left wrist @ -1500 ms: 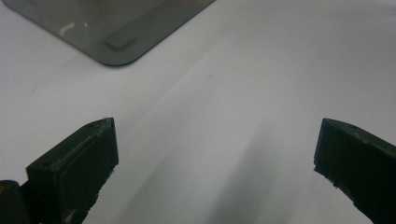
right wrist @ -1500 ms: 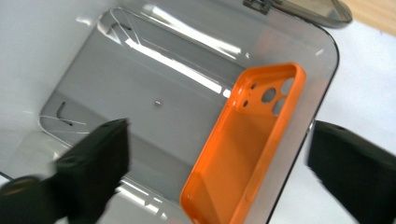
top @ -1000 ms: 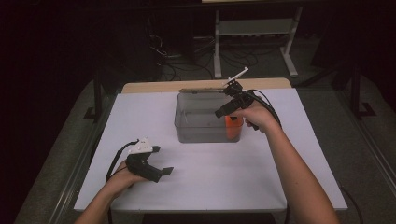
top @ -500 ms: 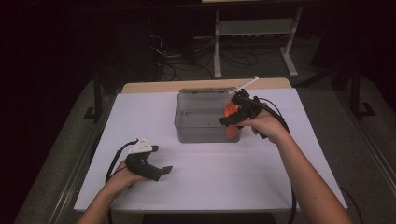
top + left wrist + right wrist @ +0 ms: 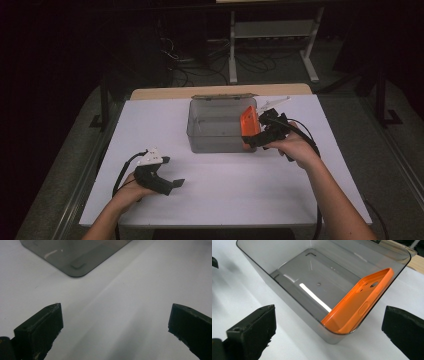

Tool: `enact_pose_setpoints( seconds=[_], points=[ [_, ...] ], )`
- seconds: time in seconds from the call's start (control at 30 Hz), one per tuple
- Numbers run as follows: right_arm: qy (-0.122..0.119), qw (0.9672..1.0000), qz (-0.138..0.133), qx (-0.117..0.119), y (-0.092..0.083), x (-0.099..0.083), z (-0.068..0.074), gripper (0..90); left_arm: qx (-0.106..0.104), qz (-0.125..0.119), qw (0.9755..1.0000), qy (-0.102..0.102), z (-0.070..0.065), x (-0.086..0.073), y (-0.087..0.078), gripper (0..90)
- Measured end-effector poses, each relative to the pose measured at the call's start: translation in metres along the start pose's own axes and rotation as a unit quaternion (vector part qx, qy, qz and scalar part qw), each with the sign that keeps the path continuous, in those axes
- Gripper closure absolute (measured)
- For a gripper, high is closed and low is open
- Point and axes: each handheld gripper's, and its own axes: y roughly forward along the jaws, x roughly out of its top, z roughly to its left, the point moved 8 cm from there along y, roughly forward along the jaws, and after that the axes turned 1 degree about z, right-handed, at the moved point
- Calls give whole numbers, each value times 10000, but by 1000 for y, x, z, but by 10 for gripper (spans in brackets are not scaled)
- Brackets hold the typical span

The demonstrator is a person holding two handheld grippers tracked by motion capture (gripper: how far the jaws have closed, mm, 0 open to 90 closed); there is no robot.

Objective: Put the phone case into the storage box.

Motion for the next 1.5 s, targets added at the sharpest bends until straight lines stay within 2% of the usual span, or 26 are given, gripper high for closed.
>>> enact_pose_setpoints(
  seconds=[0.3,0.73,0.97,1.5],
  points=[
    [-42,9997,-233,-13,-4,-17,4,0,-39,20,10000,19,-2,-1,0,0],
    [-67,9993,-376,47,-2,-44,10,0,-93,70,9999,53,-4,-2,1,0],
    [-48,9990,-440,97,1,-58,14,0,-105,71,9999,30,-5,-3,2,0],
    [-33,9988,-483,49,-2,-90,21,0,-147,98,9998,79,-8,-4,2,0]
  ],
)
